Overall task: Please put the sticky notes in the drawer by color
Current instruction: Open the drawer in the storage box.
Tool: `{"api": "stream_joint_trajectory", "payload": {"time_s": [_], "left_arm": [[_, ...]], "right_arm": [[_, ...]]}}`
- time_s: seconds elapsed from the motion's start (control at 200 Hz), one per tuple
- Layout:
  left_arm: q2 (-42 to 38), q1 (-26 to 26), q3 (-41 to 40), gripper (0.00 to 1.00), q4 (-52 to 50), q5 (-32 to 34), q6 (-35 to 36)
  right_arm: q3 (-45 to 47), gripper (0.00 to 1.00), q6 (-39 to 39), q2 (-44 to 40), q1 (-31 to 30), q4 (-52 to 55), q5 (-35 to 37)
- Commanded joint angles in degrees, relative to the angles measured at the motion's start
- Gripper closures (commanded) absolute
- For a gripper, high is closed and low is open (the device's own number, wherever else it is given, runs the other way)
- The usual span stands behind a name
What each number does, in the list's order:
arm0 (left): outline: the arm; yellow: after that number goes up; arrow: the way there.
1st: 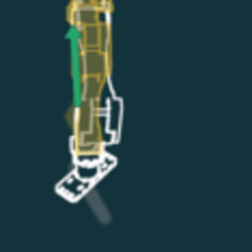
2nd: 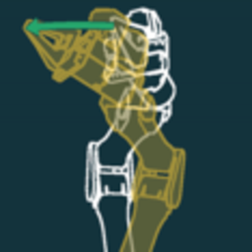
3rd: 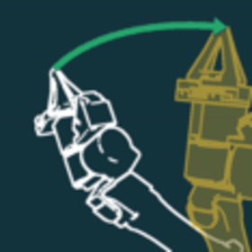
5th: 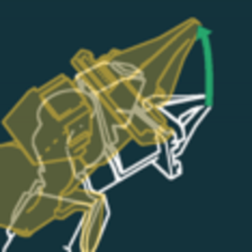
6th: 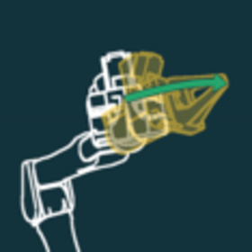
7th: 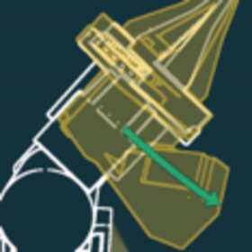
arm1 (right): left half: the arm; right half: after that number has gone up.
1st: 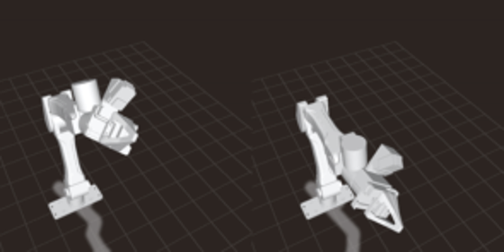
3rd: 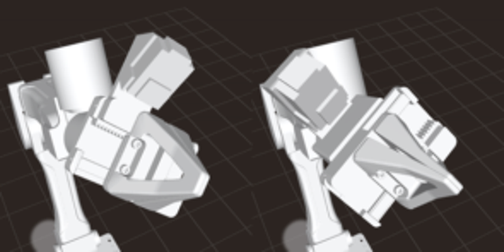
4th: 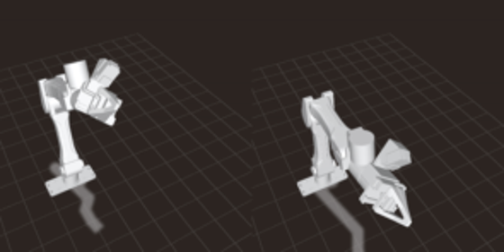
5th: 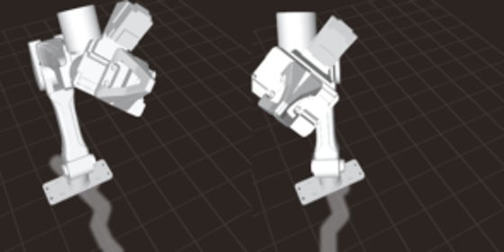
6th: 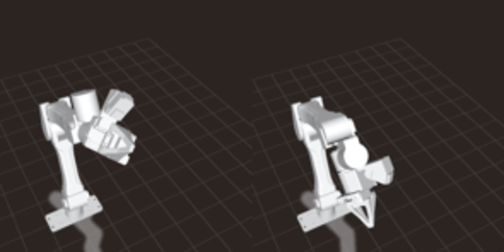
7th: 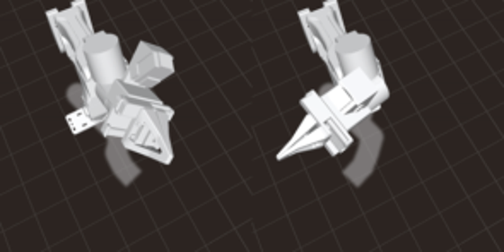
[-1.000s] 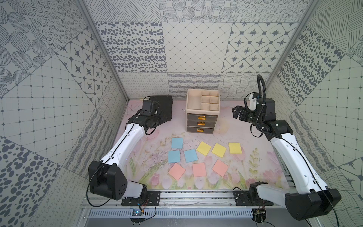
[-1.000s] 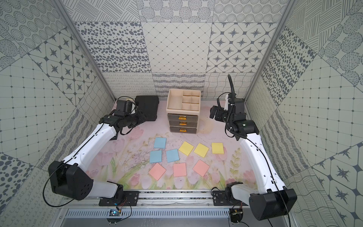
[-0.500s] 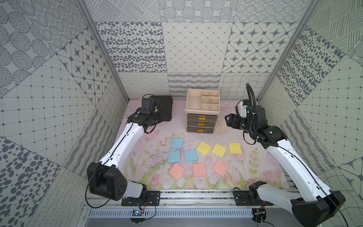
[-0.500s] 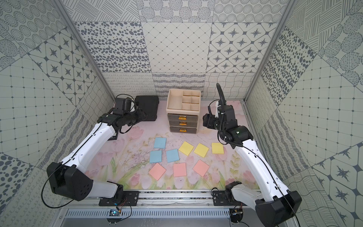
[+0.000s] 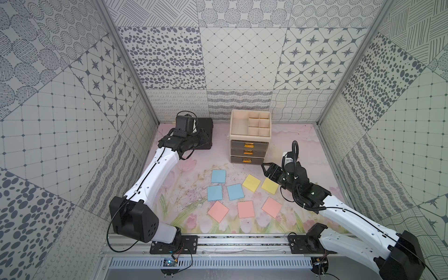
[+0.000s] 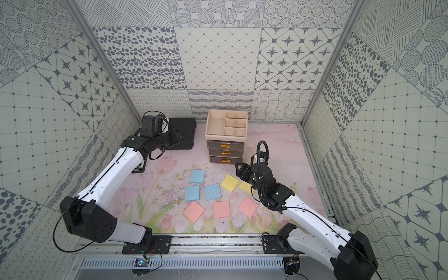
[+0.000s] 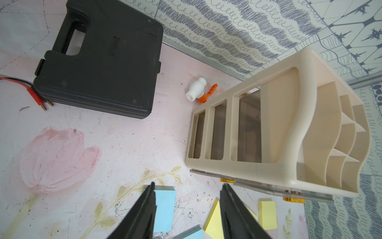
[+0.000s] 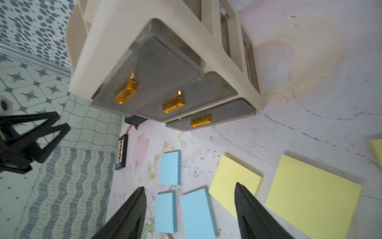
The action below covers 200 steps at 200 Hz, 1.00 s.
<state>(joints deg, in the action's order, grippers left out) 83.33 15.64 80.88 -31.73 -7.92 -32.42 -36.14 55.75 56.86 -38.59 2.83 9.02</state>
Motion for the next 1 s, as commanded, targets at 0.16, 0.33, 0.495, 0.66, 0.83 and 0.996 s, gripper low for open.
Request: {"api": "stream_joint_trajectory", "payload": {"time_s": [0.16,0.33,0.495,0.66,0.83,0.996], "left_arm": [[5.27,0.20,6.99,0.46,3.19,-6.73,2.78],[8.72,0.16,11.80,0.46,2.29,-7.59,3.38],[8.56,0.23,11.01,0.46,2.78,-7.98,3.66],[8.01,0.23,9.11,0.46,3.42,-7.47,3.99],[7.99,0.23,9.43,0.46,3.38,-7.72,4.12],[8.26,0.19,9.39,0.46,3.86,-8.07,3.71]], "right_arm": [[-3.94,0.24,7.02,11.19,-1.58,-24.84,3.11],[-6.74,0.32,8.29,15.68,-1.58,-28.06,3.41],[-7.94,0.38,8.48,18.76,-1.58,-31.44,3.10],[-8.87,0.38,10.53,21.34,-1.58,-33.10,1.92],[-7.90,0.40,12.80,20.64,-1.58,-32.55,2.09],[-7.28,0.40,13.73,20.07,-1.67,-32.97,2.17]]}}
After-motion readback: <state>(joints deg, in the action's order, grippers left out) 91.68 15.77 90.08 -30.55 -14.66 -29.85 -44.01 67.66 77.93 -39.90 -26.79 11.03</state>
